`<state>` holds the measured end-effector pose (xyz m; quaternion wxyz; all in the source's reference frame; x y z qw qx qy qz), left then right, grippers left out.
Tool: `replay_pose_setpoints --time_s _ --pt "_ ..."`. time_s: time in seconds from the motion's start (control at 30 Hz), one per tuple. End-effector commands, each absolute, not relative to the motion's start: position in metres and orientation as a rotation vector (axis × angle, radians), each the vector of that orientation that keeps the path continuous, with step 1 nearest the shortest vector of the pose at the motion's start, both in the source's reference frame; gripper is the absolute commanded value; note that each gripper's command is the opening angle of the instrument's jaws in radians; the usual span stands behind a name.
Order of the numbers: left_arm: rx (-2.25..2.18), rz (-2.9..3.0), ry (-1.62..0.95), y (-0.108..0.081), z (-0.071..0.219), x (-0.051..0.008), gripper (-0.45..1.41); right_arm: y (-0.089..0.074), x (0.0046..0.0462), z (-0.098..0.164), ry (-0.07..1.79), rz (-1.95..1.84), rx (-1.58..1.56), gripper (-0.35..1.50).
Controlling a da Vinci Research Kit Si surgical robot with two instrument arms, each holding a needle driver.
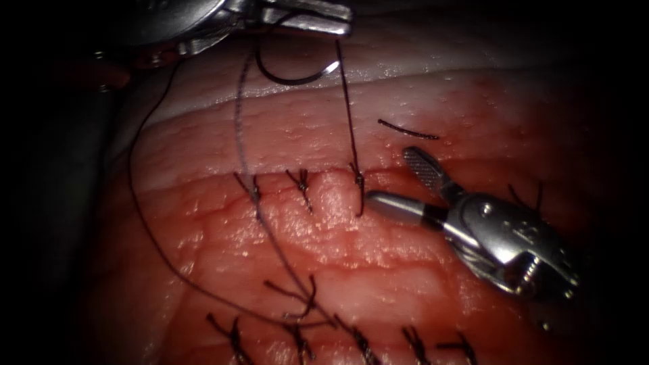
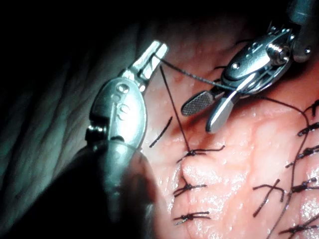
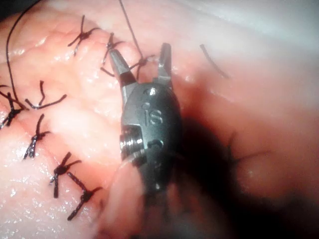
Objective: Wound Closure
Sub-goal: Pull working end taut
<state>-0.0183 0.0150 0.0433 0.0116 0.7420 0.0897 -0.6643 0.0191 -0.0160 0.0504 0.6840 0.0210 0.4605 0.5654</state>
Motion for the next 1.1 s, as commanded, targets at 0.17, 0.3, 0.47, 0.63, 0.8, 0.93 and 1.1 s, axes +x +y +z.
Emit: replay_pose_setpoints --time_s 0.17,0.3,0.47,0.63,0.8,0.93,1.1 --pt "2.311 -2.069 0.281 0.0151 0.0433 -0.0192 -0.45 -0.014 0.0209 0.0517 1.041 1.271 0.064 0.98" --pt "2.312 -2.069 0.278 0.0152 0.0436 -0.0194 -0.45 -0.0142 0.0222 0.0524 1.039 1.261 0.077 1.06" --pt "2.312 -2.069 0.275 0.0153 0.0439 -0.0197 -0.45 -0.0146 0.0238 0.0526 1.039 1.242 0.085 1.06" --pt "2.308 -2.068 0.276 0.0151 0.0438 -0.0198 -0.45 -0.0143 0.0256 0.0529 1.03 1.197 0.037 1.03" --pt "2.307 -2.066 0.274 0.0148 0.0437 -0.0198 -0.45 -0.0139 0.0267 0.0537 1.026 1.168 -0.001 1.03" --pt "2.303 -2.064 0.275 0.0146 0.0436 -0.0199 -0.45 -0.0141 0.0274 0.0546 1.018 1.167 -0.034 1.03" --pt "2.299 -2.061 0.277 0.0143 0.0435 -0.0199 -0.45 -0.0138 0.0275 0.0549 1.011 1.152 -0.07 0.96"
